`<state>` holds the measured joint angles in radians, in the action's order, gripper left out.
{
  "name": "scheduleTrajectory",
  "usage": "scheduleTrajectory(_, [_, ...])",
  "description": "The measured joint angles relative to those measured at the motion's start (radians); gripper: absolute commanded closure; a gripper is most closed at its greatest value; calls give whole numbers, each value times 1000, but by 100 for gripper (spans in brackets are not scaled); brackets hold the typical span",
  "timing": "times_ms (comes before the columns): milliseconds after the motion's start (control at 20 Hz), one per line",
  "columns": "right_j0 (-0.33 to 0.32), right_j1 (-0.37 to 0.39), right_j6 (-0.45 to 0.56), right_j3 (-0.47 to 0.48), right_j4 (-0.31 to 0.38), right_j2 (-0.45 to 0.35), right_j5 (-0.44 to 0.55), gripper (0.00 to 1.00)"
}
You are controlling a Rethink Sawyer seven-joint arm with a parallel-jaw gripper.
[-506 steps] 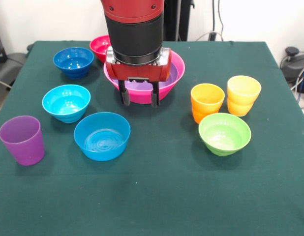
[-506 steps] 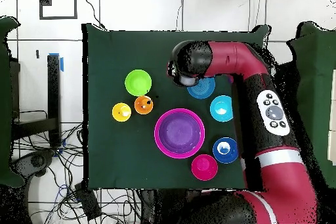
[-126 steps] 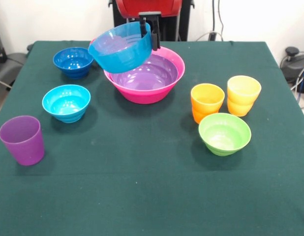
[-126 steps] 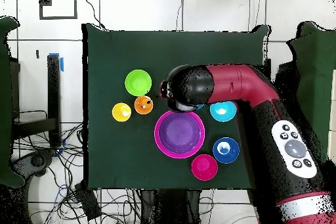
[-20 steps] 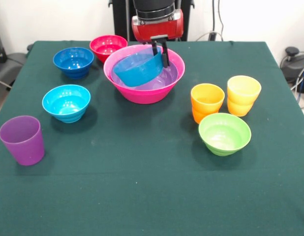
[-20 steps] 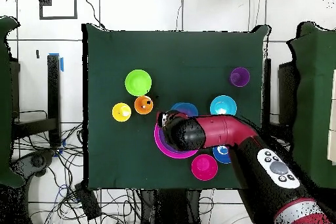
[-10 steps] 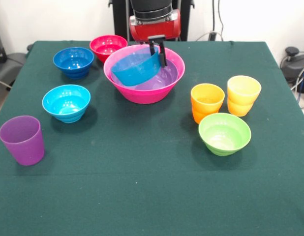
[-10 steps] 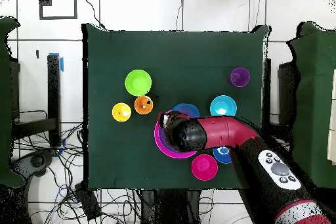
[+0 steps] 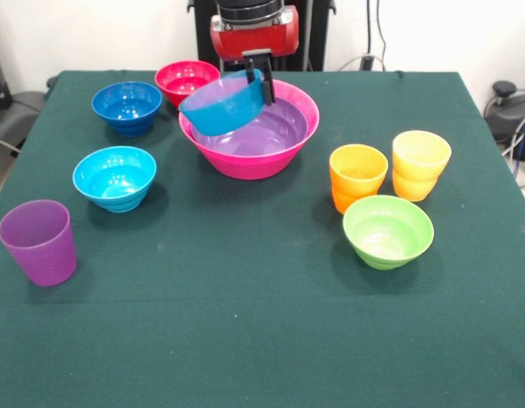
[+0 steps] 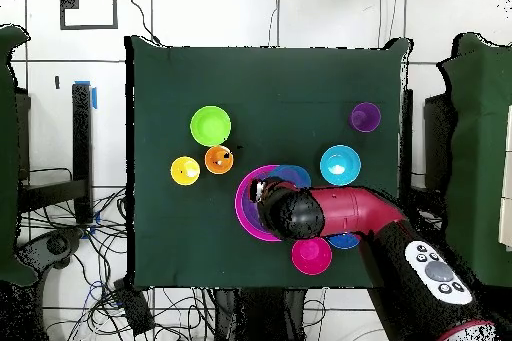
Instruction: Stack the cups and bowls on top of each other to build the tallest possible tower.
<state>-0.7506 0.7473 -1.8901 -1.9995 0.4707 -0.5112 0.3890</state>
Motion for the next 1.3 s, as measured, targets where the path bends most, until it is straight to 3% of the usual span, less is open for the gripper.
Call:
scheduleTrajectory(800, [8,17,0,-70,1,23,-117,100])
scheduleTrajectory(1300, [20,24,0,-102,0,45,-133,100])
